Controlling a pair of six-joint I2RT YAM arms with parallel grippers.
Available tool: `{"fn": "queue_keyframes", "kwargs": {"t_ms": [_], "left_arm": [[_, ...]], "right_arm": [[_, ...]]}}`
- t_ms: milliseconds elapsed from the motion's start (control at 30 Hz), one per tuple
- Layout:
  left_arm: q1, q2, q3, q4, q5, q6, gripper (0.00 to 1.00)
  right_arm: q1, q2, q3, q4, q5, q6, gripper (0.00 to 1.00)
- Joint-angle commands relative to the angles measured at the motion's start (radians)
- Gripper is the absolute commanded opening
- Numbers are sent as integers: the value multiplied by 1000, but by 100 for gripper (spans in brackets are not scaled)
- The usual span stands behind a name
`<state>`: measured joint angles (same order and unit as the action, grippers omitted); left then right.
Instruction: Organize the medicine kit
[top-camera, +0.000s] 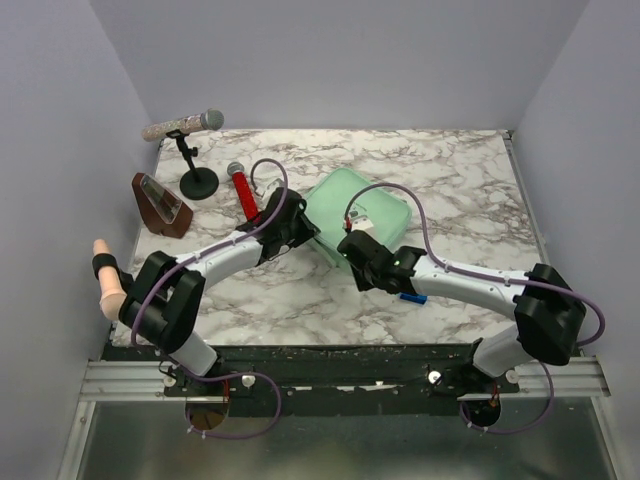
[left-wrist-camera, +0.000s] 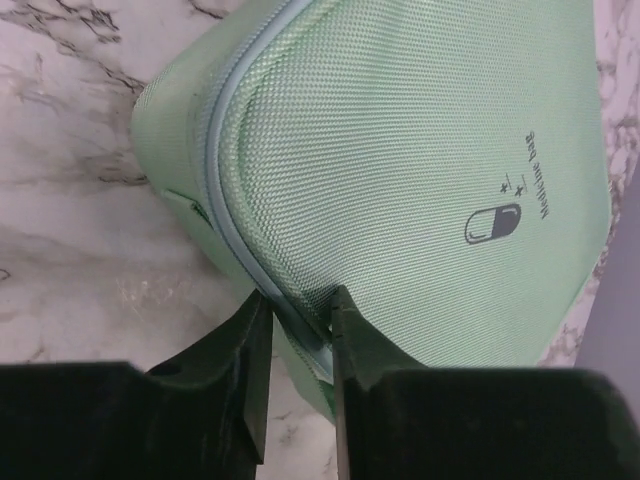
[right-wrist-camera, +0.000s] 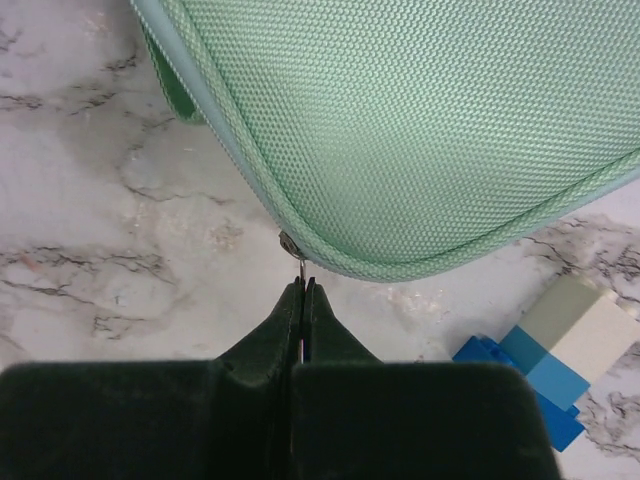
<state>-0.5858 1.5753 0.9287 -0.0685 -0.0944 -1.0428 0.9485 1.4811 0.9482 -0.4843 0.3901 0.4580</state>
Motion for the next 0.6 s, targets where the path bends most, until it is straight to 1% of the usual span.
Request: {"fn": "queue_keyframes", "kwargs": {"t_ms": [0,133,300,400,567], "left_arm": [[93,25,-45,-14,24,88,20],[107,69,-1,-47,27,135,0],[136,83,-5,-39,39,139,0],[150,81,-10,-37,42,147,0],[165,86,-5,-45,44,165,0]], "right_arm": [[13,21,31,-48,4,-10,1],[13,-25,-37,-80,64,14,1],[-19,-85,-120,-103,81,71,1],[-68,-100,-144,-106,67,103,1],[-184,-128,-172,-73,17,120,1]]}}
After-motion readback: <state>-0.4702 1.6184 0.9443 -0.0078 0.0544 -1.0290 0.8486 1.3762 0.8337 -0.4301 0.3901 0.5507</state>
